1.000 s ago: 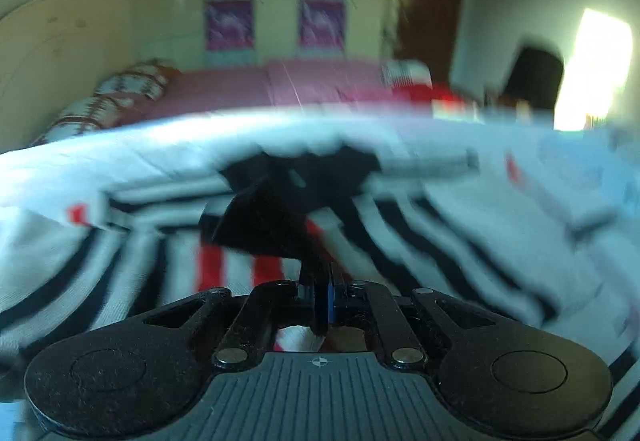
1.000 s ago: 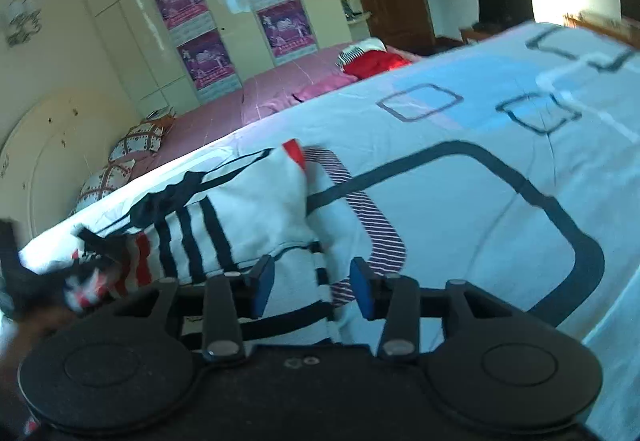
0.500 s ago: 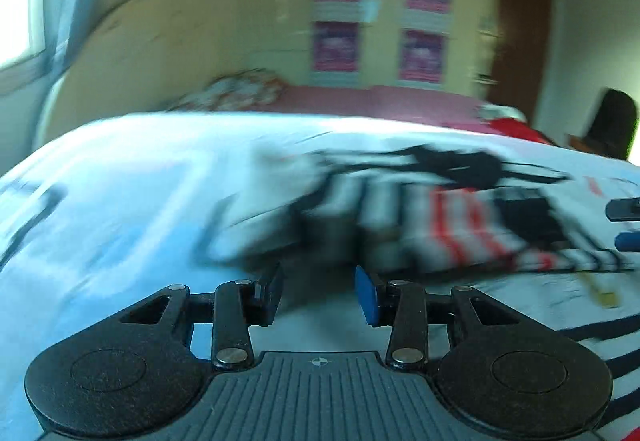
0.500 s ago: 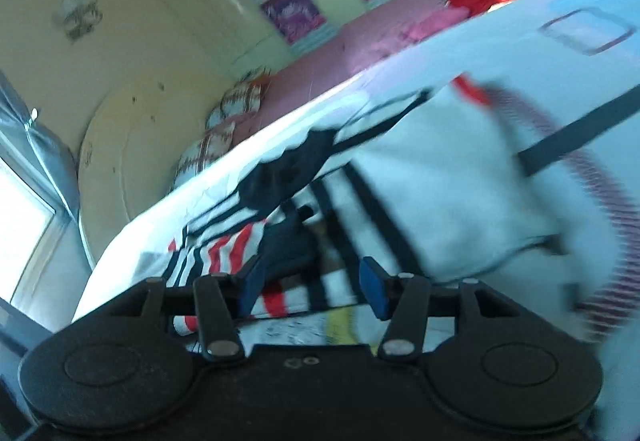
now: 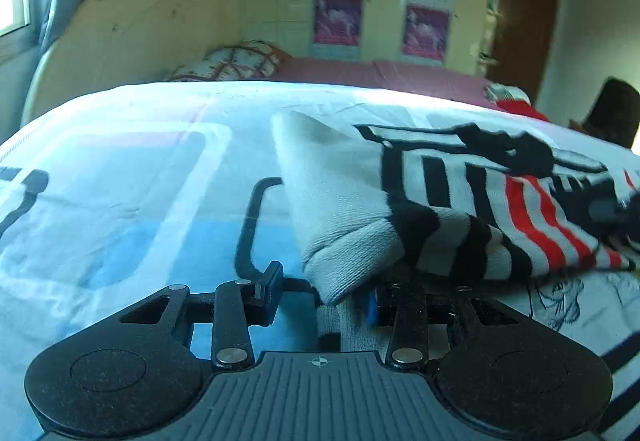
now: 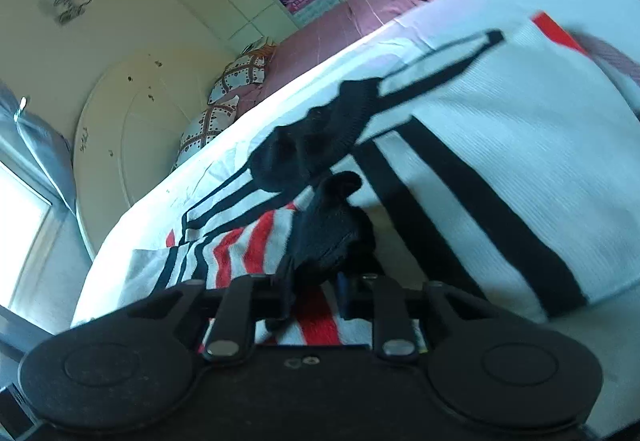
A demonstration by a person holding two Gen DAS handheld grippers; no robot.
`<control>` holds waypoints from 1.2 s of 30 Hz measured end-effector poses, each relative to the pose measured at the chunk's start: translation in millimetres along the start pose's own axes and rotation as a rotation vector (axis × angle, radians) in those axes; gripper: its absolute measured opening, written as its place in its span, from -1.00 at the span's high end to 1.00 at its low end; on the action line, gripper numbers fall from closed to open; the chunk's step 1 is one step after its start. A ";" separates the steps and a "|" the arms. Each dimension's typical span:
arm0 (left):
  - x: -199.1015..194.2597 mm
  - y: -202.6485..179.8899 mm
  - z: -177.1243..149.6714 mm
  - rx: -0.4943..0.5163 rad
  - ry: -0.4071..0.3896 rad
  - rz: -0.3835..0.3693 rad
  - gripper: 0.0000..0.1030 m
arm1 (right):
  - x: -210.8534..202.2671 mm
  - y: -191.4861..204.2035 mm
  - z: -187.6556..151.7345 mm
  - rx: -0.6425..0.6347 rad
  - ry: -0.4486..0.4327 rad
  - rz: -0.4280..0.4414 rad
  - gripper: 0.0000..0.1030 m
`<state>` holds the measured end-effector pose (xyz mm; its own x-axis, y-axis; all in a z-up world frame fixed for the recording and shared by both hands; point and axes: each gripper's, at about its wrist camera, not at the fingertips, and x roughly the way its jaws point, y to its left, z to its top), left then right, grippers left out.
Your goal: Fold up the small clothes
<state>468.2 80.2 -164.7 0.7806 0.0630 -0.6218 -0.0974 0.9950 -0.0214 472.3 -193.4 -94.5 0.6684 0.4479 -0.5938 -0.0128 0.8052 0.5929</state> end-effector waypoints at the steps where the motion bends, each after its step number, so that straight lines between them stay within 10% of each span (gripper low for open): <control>1: -3.3 -2.1 0.0 0.020 -0.016 -0.007 0.22 | 1.0 5.0 0.8 -0.022 -0.004 0.000 0.60; 3: -2.3 -3.7 -1.3 0.033 -0.012 -0.005 0.22 | 1.5 15.2 1.7 -0.068 -0.020 0.000 0.85; 15: -7.6 15.7 -15.6 -0.042 -0.055 -0.006 0.27 | -67.7 62.5 16.8 -0.340 -0.303 -0.030 0.86; 36: -7.4 1.4 -13.5 0.048 -0.025 0.009 0.23 | -26.8 -42.5 8.8 0.078 -0.093 -0.117 0.40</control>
<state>454.0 80.1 -170.7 0.7948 0.0731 -0.6024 -0.0752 0.9969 0.0218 461.5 -243.0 -99.0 0.7279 0.3121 -0.6105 0.1246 0.8153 0.5654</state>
